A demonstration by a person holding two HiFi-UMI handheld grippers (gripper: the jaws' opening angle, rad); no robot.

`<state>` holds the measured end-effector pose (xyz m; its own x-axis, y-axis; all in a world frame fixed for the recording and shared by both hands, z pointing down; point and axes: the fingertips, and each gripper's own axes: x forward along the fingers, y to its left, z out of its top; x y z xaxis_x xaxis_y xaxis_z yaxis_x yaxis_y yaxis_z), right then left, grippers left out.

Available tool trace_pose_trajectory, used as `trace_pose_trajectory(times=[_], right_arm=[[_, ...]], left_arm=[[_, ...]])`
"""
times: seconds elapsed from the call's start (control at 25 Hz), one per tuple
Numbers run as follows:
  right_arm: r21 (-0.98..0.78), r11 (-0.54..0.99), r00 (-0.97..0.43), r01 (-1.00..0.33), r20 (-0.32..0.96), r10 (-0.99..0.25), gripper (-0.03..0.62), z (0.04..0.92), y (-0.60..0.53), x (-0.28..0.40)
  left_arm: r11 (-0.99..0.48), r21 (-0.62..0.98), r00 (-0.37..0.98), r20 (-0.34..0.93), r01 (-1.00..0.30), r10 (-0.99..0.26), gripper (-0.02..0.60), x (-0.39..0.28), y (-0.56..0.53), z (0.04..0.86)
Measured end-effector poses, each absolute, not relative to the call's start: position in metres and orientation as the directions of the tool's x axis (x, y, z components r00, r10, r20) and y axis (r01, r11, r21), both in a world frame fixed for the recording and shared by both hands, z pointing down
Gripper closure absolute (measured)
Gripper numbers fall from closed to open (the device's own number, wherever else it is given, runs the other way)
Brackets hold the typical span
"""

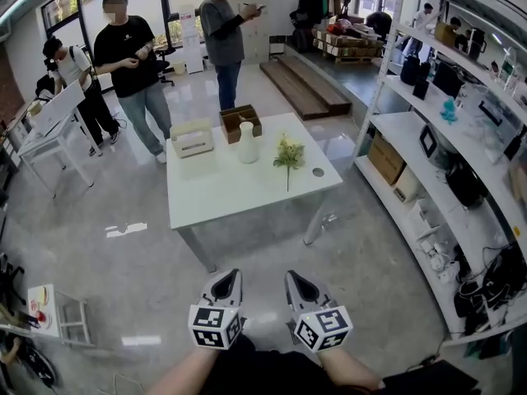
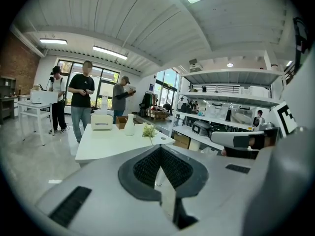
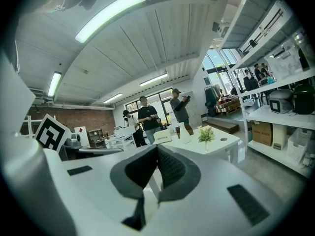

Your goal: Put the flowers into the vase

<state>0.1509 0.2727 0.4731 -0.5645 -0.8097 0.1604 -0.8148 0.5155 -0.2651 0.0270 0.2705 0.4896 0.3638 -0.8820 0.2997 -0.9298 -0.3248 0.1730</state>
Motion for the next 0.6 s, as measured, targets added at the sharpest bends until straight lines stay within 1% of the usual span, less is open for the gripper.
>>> trace_pose_trajectory(times=[0.32,0.6], right_arm=[[-0.228,0.537,-0.575,-0.812,0.156,-0.803,0.591,0.478,0.206,0.132],[-0.223,0.519,-0.555,-0.825,0.153,-0.818,0.591,0.474,0.087,0.093]], left_arm=[[-0.316,0.201,0.363,0.28,-0.927,-0.889,0.578,0.01,0.202,0.502],[-0.355,0.213,0.404,0.268,-0.91,-0.875,0.58,-0.024,0.074,0.497]])
